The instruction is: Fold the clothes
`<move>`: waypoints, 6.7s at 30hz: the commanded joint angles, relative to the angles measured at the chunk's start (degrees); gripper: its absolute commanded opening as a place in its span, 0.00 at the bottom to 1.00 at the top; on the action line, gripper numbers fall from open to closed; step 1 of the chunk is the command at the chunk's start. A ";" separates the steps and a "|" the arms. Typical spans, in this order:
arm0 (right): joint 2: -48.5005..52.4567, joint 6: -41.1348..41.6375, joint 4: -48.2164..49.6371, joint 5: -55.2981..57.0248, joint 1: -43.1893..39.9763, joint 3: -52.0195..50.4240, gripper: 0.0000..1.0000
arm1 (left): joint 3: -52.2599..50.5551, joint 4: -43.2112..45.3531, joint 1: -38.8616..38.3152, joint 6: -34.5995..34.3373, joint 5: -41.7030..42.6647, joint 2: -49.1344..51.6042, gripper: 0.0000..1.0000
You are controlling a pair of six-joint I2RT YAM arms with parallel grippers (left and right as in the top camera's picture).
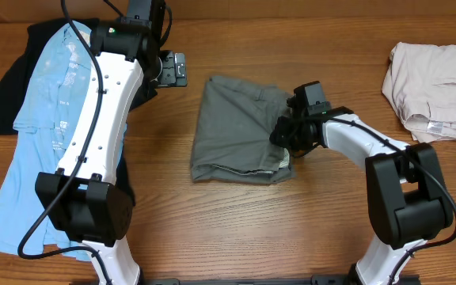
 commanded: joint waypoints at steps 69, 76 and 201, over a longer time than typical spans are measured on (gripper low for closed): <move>-5.18 8.61 25.99 -6.99 -49.81 21.92 0.04 | -1.01 1.25 0.31 0.83 -2.25 0.61 1.00; -3.50 7.23 30.21 -7.06 -51.91 21.92 0.04 | -1.01 1.84 0.31 0.76 -2.25 0.61 1.00; -23.34 -5.97 -0.55 -12.57 -42.58 29.64 1.00 | -1.01 6.86 0.31 -1.07 -0.74 0.61 1.00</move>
